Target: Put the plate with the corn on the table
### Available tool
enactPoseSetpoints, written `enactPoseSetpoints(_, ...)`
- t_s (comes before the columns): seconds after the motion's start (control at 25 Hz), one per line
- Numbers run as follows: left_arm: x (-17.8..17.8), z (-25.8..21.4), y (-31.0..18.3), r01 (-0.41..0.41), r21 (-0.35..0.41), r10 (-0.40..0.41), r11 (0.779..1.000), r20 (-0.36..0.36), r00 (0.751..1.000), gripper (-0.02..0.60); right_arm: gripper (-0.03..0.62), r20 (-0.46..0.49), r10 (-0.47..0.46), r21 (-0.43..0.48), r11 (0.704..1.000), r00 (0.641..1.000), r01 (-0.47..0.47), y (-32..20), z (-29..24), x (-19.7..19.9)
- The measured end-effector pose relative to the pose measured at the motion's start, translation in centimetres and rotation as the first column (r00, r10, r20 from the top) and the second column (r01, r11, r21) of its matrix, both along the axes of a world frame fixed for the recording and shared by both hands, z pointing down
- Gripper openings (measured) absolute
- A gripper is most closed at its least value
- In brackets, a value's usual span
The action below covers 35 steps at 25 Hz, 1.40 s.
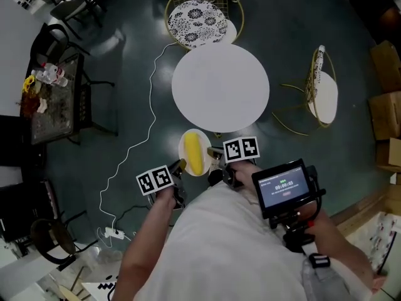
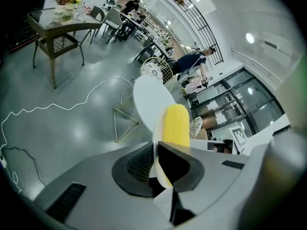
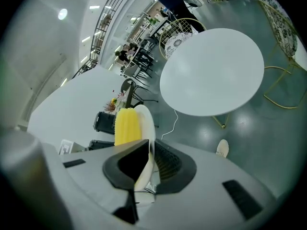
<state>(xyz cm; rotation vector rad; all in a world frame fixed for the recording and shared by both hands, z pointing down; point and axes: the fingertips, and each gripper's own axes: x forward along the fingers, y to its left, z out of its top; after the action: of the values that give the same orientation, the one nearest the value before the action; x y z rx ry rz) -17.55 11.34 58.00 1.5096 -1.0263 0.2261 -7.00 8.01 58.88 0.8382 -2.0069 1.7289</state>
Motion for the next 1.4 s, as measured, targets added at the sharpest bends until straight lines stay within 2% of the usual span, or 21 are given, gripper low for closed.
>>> enactPoseSetpoints(0.12, 0.1, 0.0, -1.3, -0.003, -0.003, 0.004, 1.0, 0.013, 1.0, 0.034, 0.046, 0.001, -0.004, -0.008, 1.0, 1.0, 0.004, -1.3, 0.3, 0.1)
enactPoseSetpoints(0.44, -0.4, -0.5, -5.3, 0.055, -0.021, -0.055, 0.998, 0.034, 0.998, 0.034, 0.046, 0.038, -0.058, -0.012, 0.998, 0.998, 0.059, -5.9, -0.4, -0.6)
enactPoseSetpoints(0.64, -1.2, -0.2, -6.6, 0.06, -0.025, -0.059, 0.998, 0.012, 0.998, 0.034, 0.046, 0.054, -0.061, 0.004, 0.998, 0.997, 0.061, -7.2, -0.5, -1.5)
enactPoseSetpoints(0.84, -0.3, -0.3, -9.0, 0.027, -0.012, -0.026, 1.0, 0.007, 1.0, 0.035, 0.046, 0.053, -0.026, 0.025, 0.999, 0.998, 0.025, -9.2, -0.8, -0.4)
enactPoseSetpoints(1.04, 1.3, -0.6, -11.2, -0.032, -0.001, 0.032, 0.999, 0.008, 0.999, 0.035, 0.046, 0.062, 0.046, 0.024, 0.999, 0.997, -0.048, -10.8, -1.0, 1.4)
enactPoseSetpoints(1.4, 2.9, -0.1, -14.3, -0.131, -0.004, 0.131, 0.991, -0.006, 0.991, 0.035, 0.046, 0.048, 0.144, 0.028, 0.989, 0.988, -0.146, -12.8, -0.9, 3.3)
